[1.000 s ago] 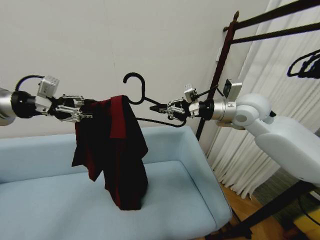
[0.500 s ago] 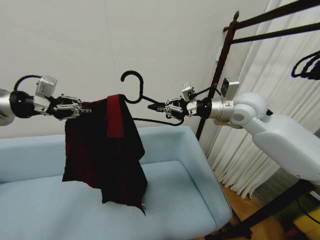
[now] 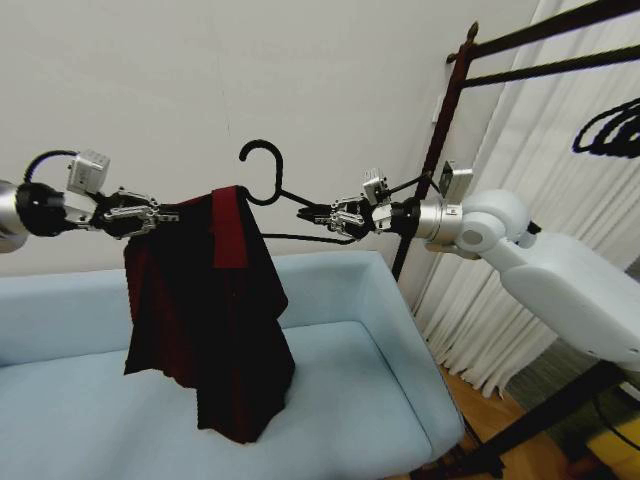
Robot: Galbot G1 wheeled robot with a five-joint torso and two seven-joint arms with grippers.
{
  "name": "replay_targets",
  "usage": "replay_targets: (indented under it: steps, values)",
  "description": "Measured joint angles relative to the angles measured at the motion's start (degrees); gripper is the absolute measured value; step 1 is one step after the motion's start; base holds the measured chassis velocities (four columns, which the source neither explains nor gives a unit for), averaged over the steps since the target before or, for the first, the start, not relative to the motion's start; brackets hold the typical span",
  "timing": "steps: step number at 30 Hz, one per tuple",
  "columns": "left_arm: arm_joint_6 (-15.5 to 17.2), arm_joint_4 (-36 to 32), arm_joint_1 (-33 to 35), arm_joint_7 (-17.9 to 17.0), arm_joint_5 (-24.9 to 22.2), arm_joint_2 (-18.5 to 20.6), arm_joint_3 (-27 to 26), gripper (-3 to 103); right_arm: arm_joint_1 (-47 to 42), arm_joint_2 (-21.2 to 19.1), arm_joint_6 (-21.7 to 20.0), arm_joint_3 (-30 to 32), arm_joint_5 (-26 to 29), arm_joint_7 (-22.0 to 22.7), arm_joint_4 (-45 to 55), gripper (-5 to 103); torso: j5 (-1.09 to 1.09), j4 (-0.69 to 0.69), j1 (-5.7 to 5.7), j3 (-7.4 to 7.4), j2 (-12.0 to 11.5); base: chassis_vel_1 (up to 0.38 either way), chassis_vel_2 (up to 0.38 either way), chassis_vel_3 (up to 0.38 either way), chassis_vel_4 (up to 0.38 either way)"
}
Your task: Pick up the clothes from the sofa and hang them on the clothes hanger.
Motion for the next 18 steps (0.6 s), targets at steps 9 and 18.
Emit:
replay_targets:
  steps: [9, 18]
  values:
    - [0.1, -0.2, -0.3, 1.1, 0.3, -0.6, 0.0, 2, -0.6, -1.8, -0.2, 3.3, 0.5, 2.0, -2.8, 60, 0.00, 0.00, 0.00, 0.00, 0.0, 0.000, 0.000, 0.000, 0.000]
    - [-0.1, 0.0, -0.7, 1.6, 0.2, -1.4, -0.3, 2, -6.6, -9.0, -2.8, 7.6, 1.7, 5.3, -4.3, 92, 0.01, -0.01, 0.00, 0.00, 0.0, 0.000, 0.000, 0.000, 0.000]
